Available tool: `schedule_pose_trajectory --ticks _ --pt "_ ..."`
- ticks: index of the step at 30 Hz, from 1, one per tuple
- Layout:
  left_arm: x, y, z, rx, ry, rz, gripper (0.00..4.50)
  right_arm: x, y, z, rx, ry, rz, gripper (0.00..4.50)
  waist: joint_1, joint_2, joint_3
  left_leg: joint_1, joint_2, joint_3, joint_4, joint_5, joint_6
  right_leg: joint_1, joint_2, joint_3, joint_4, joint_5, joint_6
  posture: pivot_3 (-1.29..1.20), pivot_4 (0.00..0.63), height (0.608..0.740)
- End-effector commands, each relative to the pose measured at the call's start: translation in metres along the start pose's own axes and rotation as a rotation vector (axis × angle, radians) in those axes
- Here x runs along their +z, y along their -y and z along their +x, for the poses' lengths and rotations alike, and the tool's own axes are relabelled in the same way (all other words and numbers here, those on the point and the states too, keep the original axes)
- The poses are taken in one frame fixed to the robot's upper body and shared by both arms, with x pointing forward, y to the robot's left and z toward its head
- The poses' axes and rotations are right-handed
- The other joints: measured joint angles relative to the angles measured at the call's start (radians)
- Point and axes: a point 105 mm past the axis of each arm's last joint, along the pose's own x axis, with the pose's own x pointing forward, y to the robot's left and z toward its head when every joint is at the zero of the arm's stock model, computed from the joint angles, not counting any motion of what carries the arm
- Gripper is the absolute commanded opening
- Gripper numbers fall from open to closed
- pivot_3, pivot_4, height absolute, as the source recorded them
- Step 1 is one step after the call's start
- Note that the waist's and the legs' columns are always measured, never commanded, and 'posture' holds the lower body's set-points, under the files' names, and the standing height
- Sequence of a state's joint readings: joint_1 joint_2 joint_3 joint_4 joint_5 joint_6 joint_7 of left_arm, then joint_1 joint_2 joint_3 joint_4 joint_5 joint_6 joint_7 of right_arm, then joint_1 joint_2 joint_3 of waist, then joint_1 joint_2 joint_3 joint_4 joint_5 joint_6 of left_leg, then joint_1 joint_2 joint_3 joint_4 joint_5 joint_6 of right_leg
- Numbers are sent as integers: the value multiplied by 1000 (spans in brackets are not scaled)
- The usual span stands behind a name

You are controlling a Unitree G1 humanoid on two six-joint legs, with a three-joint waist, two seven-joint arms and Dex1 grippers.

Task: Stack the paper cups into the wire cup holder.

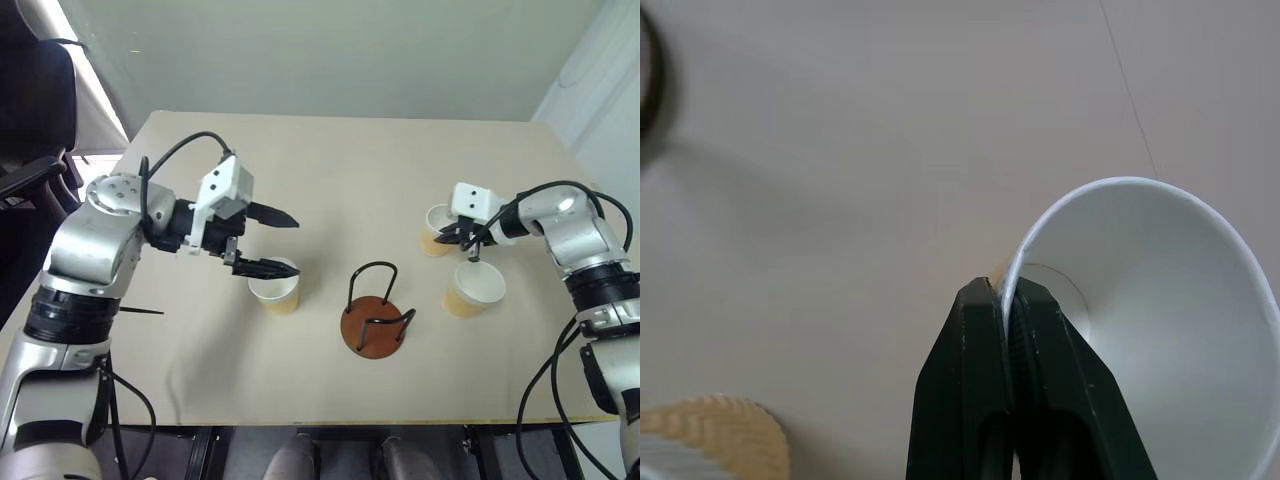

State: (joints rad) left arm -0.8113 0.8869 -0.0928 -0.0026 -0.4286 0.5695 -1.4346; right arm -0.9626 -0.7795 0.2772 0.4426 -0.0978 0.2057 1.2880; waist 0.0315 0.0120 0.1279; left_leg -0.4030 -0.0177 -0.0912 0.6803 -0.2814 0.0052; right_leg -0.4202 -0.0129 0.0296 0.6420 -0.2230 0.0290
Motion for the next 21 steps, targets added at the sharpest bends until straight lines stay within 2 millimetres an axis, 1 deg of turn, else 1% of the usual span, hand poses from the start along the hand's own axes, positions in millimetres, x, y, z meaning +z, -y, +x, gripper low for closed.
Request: schedule_pose_trajectory --ticks 1,3,5,9,12,17,21 --pt "16 1 -7 7 16 56 4500 30 7 -35 -62 79 -83 28 1 0 0 0 0 0 0 0 0 0 0 0 0 0 0 0 150 740" --pt "18 4 -8 -5 23 57 4500 45 0 -50 -64 99 -133 28 1 0 0 -2 0 0 0 0 0 -1 0 0 -1 0 0 0 150 740" --pt "19 8 -8 -22 18 58 4500 61 -11 -66 -56 124 -181 28 2 0 0 -2 0 0 -1 0 0 -1 0 -1 -2 0 0 0 150 740" --pt "19 13 -7 -49 14 57 4500 90 -43 -90 -8 176 -232 28 -1 0 0 -3 0 0 -2 0 -1 -1 0 0 -7 0 0 0 150 740" --pt "20 14 -5 -68 15 63 4500 107 -69 -102 57 202 -255 28 -1 0 0 -2 0 0 -2 0 -1 0 0 0 -12 0 0 0 150 740" --pt "23 16 0 -111 15 78 4500 122 -98 -105 147 226 -267 28 -1 0 0 -2 0 -1 -2 0 -1 0 0 0 -13 0 0 0 150 740" --pt "25 13 3 -123 13 88 4500 129 -112 -102 204 250 -267 28 0 0 0 -2 0 -1 -1 0 -1 0 0 0 -12 0 0 0 150 740"
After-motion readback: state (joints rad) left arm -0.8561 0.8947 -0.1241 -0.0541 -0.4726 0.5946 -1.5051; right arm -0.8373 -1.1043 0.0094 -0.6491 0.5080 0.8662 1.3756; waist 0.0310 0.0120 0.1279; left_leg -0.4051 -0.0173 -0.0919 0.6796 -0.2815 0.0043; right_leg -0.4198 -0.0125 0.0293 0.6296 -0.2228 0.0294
